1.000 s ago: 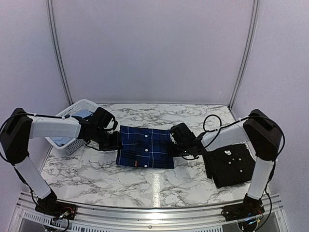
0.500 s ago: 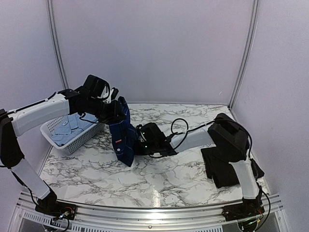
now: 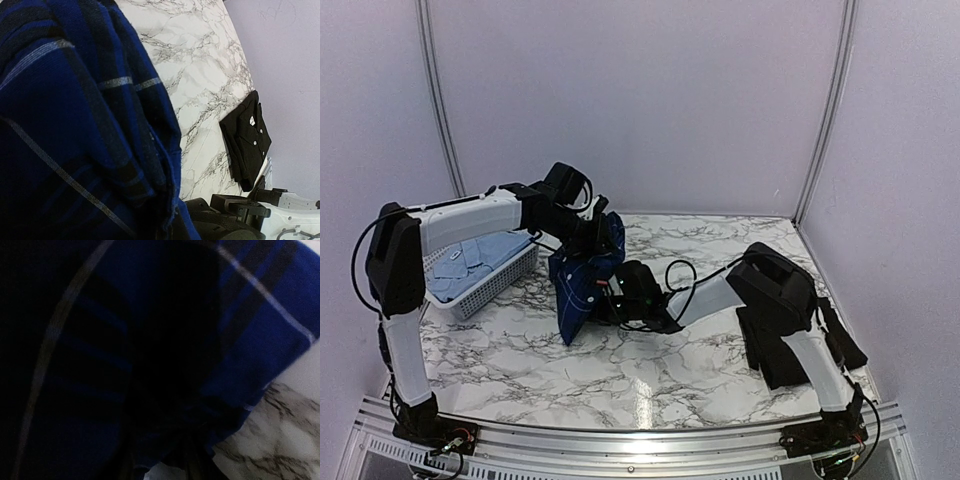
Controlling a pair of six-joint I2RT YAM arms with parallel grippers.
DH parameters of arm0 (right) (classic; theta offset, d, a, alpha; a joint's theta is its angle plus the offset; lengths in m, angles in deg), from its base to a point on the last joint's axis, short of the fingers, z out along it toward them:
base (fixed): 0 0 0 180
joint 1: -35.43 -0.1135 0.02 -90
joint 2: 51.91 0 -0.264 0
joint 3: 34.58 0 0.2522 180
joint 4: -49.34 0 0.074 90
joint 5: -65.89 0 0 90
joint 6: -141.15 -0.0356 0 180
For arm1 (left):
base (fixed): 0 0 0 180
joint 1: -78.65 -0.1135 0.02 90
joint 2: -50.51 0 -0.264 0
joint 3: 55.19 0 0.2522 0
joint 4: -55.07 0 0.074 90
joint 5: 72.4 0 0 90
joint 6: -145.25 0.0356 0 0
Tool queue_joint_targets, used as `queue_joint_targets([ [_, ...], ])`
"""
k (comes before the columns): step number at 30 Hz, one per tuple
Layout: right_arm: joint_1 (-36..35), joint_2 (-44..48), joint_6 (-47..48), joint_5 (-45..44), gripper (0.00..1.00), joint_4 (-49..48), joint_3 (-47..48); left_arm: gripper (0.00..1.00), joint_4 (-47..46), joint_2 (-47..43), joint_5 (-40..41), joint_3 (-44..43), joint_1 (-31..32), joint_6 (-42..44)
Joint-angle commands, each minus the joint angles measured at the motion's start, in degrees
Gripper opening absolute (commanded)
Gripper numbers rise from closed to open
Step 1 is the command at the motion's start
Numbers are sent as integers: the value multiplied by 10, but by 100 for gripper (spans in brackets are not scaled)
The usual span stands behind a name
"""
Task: Fold and stack the long sleeve shirts
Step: Turn over the square-folded shirt at the center of the board.
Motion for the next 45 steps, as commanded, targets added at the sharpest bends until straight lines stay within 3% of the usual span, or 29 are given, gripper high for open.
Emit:
queue_joint_targets([
  [1,16,65,-9,-11,36,-47,-89,0,2,34,-25,-45,3,3],
  [8,27,159,-16,-107,54,-43,-234,0,-5,90,-52,-99,3,6],
  [17,34,308,-22,-236,62,0,-397,0,-8,146,-79,-165,18,5],
  [24,43,534,4,-370,70,169,-487,1,-8,258,-102,-281,82,-11],
  [26,51,592,17,-398,72,228,-493,15,-6,296,-106,-328,100,-16],
  [28,61,652,43,-424,76,270,-491,42,-5,311,-88,-360,114,-20],
  [31,89,687,82,-409,80,321,-472,64,-5,291,-55,-379,123,-23],
  [36,143,663,138,-318,84,338,-430,79,-9,185,14,-317,119,-10],
  [41,186,579,200,-220,86,329,-376,80,-18,61,89,-160,86,-22],
  [45,226,504,228,-148,86,321,-332,80,-48,-20,87,-5,45,-43],
])
